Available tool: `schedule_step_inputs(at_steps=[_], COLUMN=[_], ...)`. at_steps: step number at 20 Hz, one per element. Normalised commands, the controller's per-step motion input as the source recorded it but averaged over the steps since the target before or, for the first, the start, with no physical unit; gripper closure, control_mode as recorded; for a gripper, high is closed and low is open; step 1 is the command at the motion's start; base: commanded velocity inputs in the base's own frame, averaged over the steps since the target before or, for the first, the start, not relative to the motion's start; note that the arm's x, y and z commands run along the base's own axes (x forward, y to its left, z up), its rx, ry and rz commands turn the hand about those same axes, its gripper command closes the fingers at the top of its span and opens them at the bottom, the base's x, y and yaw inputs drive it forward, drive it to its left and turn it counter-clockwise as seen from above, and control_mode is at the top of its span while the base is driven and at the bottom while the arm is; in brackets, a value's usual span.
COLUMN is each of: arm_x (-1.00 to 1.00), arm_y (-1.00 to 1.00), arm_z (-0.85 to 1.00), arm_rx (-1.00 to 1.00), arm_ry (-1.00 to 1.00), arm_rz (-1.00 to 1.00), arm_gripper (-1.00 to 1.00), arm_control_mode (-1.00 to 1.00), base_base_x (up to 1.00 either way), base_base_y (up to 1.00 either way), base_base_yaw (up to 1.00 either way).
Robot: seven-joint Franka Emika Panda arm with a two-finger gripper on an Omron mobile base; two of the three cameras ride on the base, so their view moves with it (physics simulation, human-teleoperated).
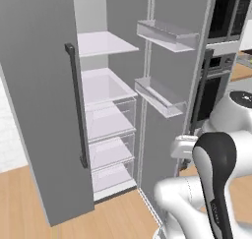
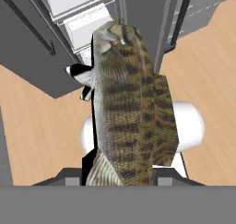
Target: Place one lemon wedge and one fish in each tupperware on the nearby counter, to pack two identical lunches.
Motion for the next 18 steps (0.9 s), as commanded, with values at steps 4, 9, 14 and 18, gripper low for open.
schedule_step_inputs(at_steps=[4,9,14,18], arm_x=[0.00,0.00,0.00,0.00], arm_y=[0.00,0.00,0.00,0.00], arm_z=[0.00,0.00,0.00,0.00], arm_rx=[0.00,0.00,0.00,0.00], arm_ry=[0.00,0.00,0.00,0.00], arm_rz=[0.00,0.00,0.00,0.00], arm_gripper=[1.00,1.00,1.00,1.00], arm_control_mode=[1.00,1.00,1.00,1.00], base_base_x=[-0.97,-0.51,0.05,0.89], base_base_y=[-0.67,-0.68,-0.76,-0.47], base_base_yaw=[-0.42,-0.49,-0.43,-0.31])
